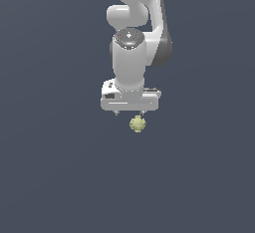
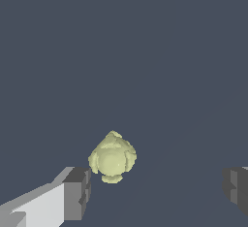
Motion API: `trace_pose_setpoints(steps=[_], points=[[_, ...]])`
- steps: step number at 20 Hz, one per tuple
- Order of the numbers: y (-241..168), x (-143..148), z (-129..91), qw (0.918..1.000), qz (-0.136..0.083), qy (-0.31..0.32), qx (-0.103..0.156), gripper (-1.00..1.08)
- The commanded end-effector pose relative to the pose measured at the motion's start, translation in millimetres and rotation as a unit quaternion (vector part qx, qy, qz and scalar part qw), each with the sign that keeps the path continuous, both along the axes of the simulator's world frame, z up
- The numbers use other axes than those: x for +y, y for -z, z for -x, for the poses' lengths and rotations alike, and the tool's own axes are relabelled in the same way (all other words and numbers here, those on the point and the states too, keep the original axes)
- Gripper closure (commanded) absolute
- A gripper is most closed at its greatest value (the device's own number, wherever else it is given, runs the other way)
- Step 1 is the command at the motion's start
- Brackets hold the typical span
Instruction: Pick up the object and move it to a goal position.
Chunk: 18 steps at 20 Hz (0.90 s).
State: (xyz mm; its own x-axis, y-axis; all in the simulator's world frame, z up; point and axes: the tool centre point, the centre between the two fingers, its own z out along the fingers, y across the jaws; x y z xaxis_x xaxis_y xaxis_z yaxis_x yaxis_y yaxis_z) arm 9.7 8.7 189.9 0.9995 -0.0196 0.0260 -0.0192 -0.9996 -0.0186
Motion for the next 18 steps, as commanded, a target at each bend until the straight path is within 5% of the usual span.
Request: trace_pose_setpoints(steps=[1, 18], points=[[0, 0, 0, 1.0, 0.0, 0.0, 0.0, -0.92], [3, -12, -5, 1.0, -0.003, 0.001, -0.004, -0.92]])
